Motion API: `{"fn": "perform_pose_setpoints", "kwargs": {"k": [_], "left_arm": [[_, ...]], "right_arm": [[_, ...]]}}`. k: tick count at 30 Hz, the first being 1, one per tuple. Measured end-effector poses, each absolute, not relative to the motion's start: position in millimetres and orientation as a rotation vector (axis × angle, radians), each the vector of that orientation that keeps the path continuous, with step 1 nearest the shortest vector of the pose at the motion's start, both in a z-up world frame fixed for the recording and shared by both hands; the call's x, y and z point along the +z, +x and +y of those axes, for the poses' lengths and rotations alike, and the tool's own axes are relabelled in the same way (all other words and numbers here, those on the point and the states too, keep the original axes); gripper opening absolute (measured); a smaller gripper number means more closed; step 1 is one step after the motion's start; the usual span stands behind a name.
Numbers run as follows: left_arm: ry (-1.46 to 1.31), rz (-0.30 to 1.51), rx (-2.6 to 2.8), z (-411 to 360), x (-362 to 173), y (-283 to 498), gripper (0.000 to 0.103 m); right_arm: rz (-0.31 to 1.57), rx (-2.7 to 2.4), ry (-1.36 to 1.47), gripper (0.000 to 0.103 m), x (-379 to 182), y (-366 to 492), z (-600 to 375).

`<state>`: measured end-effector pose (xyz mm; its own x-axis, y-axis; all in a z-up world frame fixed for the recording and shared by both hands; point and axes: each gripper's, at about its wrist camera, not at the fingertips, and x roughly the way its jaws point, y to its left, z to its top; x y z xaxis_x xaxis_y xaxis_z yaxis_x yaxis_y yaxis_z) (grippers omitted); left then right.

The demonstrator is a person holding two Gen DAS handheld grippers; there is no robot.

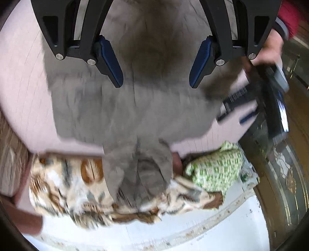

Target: Fold large clothes

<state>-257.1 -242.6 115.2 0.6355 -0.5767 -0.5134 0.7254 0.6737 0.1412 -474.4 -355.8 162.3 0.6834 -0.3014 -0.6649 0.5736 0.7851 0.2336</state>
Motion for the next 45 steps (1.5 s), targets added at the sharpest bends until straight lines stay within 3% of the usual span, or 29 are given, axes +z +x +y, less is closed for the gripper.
{"fn": "perform_pose_setpoints", "kwargs": {"k": [9,12,14,32,33,34,35,36,37,45], "left_arm": [[0.327,0.477,-0.771,-235,109,-247,0.084],[0.332,0.481,-0.767,-235,105,-245,0.084],[0.335,0.488,-0.771,-236,102,-243,0.084],[0.334,0.594,-0.81,-255,73,-222,0.084],[0.339,0.595,-0.809,-256,72,-222,0.084],[0.344,0.596,-0.809,-257,71,-223,0.084],[0.348,0.598,-0.811,-258,69,-223,0.084],[0.351,0.599,-0.81,-259,69,-222,0.084],[0.353,0.601,-0.807,-260,68,-223,0.084],[0.35,0.556,-0.806,-253,79,-231,0.084]], "right_arm": [[0.582,-0.54,0.475,0.075,269,-395,-411],[0.547,-0.578,0.498,0.089,288,-368,-439],[0.537,-0.596,0.504,0.091,294,-348,-459],[0.606,-0.865,0.577,0.093,218,-192,-656],[0.614,-0.862,0.583,0.088,212,-189,-661],[0.619,-0.847,0.591,0.048,206,-187,-664],[0.634,-0.845,0.599,0.025,200,-186,-666],[0.627,-0.836,0.608,0.013,198,-188,-666],[0.609,-0.823,0.61,0.008,197,-190,-664],[0.531,-0.802,0.526,0.005,227,-229,-629]]}}
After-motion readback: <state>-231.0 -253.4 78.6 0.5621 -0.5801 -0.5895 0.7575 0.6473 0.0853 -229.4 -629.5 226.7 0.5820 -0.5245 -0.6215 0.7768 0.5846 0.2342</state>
